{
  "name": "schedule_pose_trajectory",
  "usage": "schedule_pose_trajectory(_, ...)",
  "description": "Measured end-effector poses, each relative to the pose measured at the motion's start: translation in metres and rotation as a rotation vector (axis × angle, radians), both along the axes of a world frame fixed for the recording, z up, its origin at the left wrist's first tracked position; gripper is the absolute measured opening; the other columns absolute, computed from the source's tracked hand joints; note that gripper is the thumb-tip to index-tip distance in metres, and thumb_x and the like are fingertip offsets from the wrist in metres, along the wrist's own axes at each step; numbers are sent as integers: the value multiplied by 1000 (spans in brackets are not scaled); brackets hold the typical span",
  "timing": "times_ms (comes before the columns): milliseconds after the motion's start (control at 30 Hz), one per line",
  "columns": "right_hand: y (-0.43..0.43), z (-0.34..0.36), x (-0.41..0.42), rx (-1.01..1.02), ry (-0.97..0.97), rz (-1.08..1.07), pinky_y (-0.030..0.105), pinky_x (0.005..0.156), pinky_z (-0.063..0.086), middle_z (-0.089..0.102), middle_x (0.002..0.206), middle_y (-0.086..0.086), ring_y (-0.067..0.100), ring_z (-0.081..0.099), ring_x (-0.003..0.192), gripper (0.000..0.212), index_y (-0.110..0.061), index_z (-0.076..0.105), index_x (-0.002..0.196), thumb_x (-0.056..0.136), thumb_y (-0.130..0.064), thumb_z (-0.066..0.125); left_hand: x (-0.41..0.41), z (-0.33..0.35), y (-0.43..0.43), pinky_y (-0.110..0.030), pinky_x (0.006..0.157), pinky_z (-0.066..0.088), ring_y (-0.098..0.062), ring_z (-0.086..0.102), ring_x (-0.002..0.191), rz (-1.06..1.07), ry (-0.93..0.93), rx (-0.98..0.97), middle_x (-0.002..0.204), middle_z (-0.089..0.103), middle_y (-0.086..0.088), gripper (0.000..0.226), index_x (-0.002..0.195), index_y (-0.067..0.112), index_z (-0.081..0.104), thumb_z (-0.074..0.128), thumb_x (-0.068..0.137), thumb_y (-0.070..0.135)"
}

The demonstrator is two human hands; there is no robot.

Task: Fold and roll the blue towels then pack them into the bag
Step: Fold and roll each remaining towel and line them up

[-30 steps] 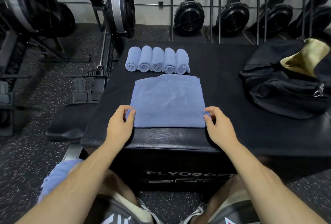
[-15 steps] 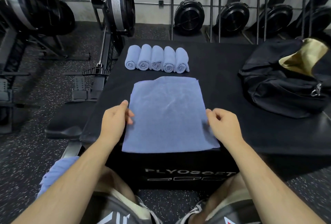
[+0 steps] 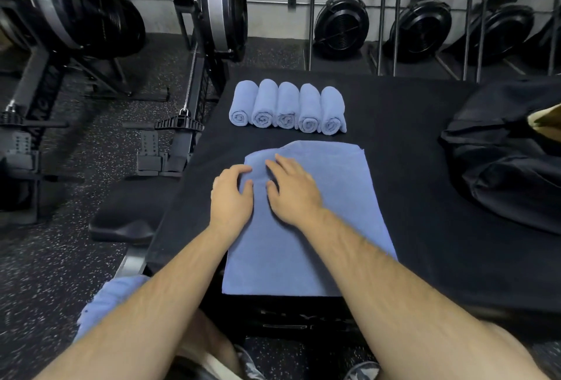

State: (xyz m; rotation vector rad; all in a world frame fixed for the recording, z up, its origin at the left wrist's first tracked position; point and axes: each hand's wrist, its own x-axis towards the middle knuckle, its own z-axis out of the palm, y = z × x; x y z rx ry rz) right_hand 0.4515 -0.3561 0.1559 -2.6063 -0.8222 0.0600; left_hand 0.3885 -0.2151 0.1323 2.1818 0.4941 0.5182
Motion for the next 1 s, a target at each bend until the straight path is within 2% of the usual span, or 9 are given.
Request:
schedule_pose_trajectory(167, 6, -25, -3, -26, -75, -20, 40, 121, 17, 32, 164, -3, 22, 21, 154, 51, -26, 38, 156, 106, -39, 34, 6, -1, 7, -11, 84, 43, 1, 59, 101, -62, -105, -94, 114, 64, 13, 22, 119, 23, 63, 59, 98, 16)
schedule_pose_trajectory(300, 3, -24, 0, -1, -74, -17, 39, 122, 16, 32, 164, -4, 20, 20, 154, 53, -27, 39, 156, 105, -41, 37, 33, 15, 16, -3, 80, 45, 10, 62, 98, -11, -128, -424, 111, 68, 13, 22, 119, 18, 67, 63, 97, 11)
schedule_pose_trajectory(400, 2, -23, -3, 33, -57, -21, 38, 123, 15, 33, 164, -5, 18, 21, 154, 53, -26, 40, 155, 104, -40, 39, 51, 22, 22, -12, 84, 50, -5, 65, 108, -3, -133, -656, 115, 70, 4, 22, 115, 20, 68, 65, 96, 8)
schedule_pose_trajectory(533, 0, -22, -1, 130, -41, -42, 36, 120, 22, 46, 155, -4, 16, 34, 147, 50, -21, 48, 148, 100, -37, 46, 56, 27, 22, -25, 63, 53, -18, 66, 80, 66, -115, -986, 100, 72, -9, 20, 121, 14, 62, 51, 105, 11)
schedule_pose_trajectory(700, 0, -19, -3, 216, -26, -73, 33, 117, 27, 54, 146, -3, 13, 43, 138, 53, -21, 42, 152, 99, -31, 47, 43, 22, 15, -19, 69, 53, -9, 69, 83, -10, 40, -558, 94, 76, 3, 24, 109, 19, 71, 59, 92, 6)
schedule_pose_trajectory(800, -1, -15, -4, 287, 1, -99, 35, 116, 30, 58, 141, 0, 15, 48, 133, 51, -19, 40, 154, 103, -24, 43, 43, 24, 6, -14, 67, 46, -6, 66, 82, -109, 91, -312, 94, 73, 7, 16, 104, 18, 72, 67, 90, 19)
schedule_pose_trajectory(867, -2, -13, -5, 318, 10, -107, 36, 114, 33, 62, 137, 2, 18, 53, 128, 49, -17, 42, 153, 103, -18, 41, 48, 19, 0, -22, 85, 42, -13, 60, 100, -148, 139, -105, 109, 69, 0, 20, 107, 19, 72, 67, 91, 30)
schedule_pose_trajectory(933, -4, -13, -5, 337, 21, -115, 36, 113, 34, 63, 137, 4, 20, 54, 127, 48, -15, 45, 151, 103, -15, 41, 49, 14, -2, -25, 103, 30, -21, 38, 134, -89, 209, -74, 141, 50, -3, 39, 128, 26, 65, 67, 91, 36)
schedule_pose_trajectory(1000, -5, -12, -6, 370, 33, -133, 37, 114, 34, 62, 138, 5, 21, 54, 129, 45, -14, 50, 147, 103, -16, 41, 50, 14, -3, -24, 105, 29, -24, 42, 135, -111, 196, -39, 134, 58, 1, 41, 128, 28, 63, 62, 89, 40)
